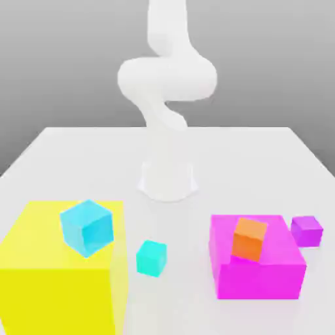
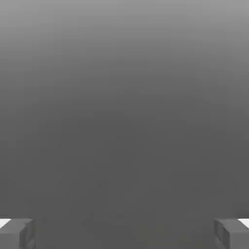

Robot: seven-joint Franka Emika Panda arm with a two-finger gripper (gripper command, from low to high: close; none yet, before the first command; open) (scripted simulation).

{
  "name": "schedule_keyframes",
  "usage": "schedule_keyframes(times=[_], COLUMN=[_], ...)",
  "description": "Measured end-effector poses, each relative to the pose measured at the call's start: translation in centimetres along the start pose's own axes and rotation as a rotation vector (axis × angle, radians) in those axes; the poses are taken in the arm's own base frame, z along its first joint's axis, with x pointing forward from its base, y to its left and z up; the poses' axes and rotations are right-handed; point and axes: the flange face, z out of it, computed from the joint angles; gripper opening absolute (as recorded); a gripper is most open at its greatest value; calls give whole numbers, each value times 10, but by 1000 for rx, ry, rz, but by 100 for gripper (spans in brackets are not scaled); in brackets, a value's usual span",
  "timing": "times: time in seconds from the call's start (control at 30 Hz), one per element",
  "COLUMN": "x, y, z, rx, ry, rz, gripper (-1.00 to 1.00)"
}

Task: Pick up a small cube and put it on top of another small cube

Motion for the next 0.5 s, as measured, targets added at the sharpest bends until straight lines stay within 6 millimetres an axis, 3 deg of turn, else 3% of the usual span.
schedule_keyframes(times=[0.1, 0.23, 0.37, 0.5], x=[-14, -44, -85, -136], y=[25, 72, 133, 212], z=[75, 161, 229, 281], rx=[-54, -150, -270, -433], ry=[-76, -149, -198, -232], rz=[110, 247, 387, 476], gripper=[0, 0, 0, 0])
